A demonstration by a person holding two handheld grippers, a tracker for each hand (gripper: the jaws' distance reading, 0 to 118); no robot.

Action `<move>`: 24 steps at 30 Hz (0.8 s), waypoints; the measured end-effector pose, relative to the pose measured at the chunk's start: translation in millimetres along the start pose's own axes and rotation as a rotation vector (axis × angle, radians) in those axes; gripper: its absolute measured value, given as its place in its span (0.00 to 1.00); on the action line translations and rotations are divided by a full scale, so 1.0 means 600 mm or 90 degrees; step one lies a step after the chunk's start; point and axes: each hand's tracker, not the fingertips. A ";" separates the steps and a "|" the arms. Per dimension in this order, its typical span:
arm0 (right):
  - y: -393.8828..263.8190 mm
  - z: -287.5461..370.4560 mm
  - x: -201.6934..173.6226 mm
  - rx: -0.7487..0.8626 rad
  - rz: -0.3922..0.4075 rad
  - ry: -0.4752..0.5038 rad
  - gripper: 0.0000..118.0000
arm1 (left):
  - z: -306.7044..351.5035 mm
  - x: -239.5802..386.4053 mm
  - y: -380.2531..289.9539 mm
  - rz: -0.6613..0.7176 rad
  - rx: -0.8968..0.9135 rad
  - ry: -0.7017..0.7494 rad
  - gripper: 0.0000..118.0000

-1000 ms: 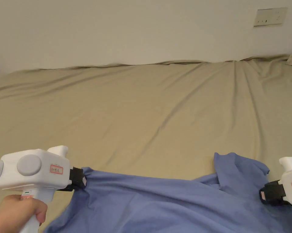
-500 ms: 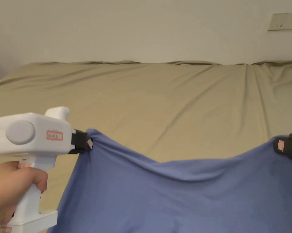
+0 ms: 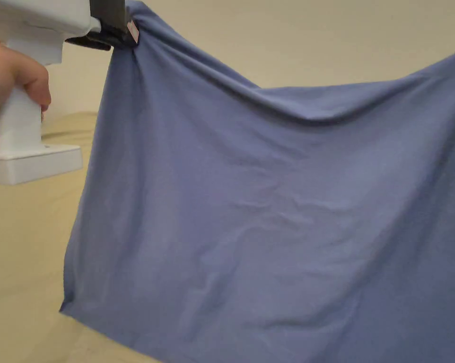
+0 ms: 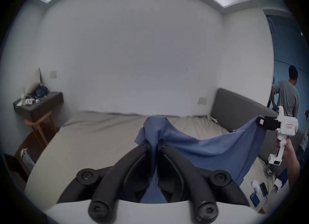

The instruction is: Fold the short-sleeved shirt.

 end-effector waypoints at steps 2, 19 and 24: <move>0.044 -0.006 -0.010 0.027 0.013 -0.008 0.03 | 0.001 -0.002 0.043 -0.010 0.024 0.022 0.05; 0.160 -0.038 -0.063 0.134 0.026 -0.002 0.03 | 0.020 -0.037 0.095 0.019 0.097 0.100 0.05; 0.102 0.007 -0.087 0.093 0.068 0.020 0.03 | 0.036 -0.049 0.012 0.011 0.063 0.079 0.05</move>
